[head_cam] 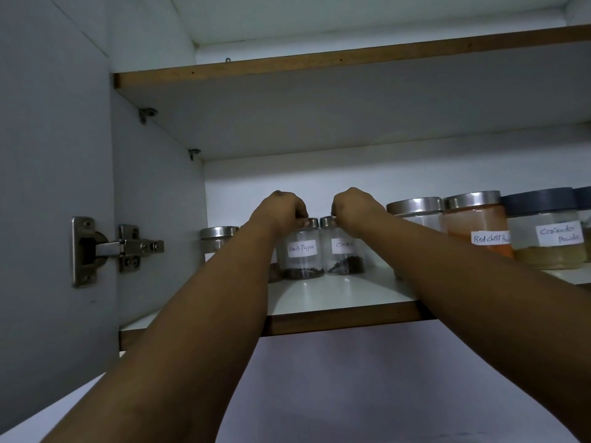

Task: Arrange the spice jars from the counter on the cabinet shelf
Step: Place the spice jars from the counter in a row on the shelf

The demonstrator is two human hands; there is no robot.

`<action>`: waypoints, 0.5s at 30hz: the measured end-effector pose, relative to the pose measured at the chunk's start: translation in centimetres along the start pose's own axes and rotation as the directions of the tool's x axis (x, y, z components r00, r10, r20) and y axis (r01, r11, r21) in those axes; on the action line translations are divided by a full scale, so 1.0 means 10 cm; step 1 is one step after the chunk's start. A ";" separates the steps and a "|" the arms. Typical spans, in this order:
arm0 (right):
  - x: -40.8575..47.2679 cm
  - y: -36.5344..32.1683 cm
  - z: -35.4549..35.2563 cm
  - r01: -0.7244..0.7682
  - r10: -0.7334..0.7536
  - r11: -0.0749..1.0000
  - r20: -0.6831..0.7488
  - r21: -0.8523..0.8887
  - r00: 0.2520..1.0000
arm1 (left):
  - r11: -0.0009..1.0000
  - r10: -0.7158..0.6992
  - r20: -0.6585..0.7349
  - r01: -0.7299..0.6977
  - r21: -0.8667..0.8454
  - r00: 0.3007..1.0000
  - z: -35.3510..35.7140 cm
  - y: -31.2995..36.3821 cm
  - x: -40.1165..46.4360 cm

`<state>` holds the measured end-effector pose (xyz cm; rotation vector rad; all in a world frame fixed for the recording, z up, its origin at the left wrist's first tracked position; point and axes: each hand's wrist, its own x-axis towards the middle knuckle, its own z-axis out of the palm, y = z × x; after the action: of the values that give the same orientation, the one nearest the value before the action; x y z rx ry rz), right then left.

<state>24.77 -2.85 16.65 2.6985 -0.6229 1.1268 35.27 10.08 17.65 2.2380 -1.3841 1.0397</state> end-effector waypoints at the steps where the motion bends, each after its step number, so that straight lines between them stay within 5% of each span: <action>1: 0.00 0.00 0.00 -0.002 0.002 1.000 0.000 -0.002 1.000 | 1.000 -0.003 -0.001 0.003 0.004 1.000 0.01 -0.01 0.01; 10: -0.09 -0.11 -0.22 0.071 -0.078 0.996 -0.156 -0.050 0.985 | 0.979 -0.094 -0.158 0.063 -0.194 0.983 0.04 -0.11 0.01; 15: -0.33 0.20 -0.72 0.037 -0.025 0.998 -0.267 0.042 0.963 | 0.985 0.042 -0.273 -0.085 -0.148 0.961 -0.11 0.13 -0.13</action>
<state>17.20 -1.52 19.36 2.5179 -0.5142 1.4790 33.34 10.96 17.37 1.8710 -1.3741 1.1614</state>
